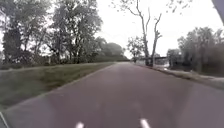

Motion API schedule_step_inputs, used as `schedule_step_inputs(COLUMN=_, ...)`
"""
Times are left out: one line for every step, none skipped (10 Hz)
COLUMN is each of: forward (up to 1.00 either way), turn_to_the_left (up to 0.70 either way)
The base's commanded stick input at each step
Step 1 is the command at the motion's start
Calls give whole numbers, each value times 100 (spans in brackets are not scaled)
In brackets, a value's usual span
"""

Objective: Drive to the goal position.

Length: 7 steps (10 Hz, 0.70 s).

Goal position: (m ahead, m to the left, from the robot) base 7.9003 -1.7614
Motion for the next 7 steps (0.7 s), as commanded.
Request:
schedule_step_inputs(forward=70, turn_to_the_left=0)
schedule_step_inputs(forward=70, turn_to_the_left=0)
schedule_step_inputs(forward=70, turn_to_the_left=0)
schedule_step_inputs(forward=70, turn_to_the_left=0)
schedule_step_inputs(forward=70, turn_to_the_left=0)
schedule_step_inputs(forward=70, turn_to_the_left=0)
schedule_step_inputs(forward=70, turn_to_the_left=0)
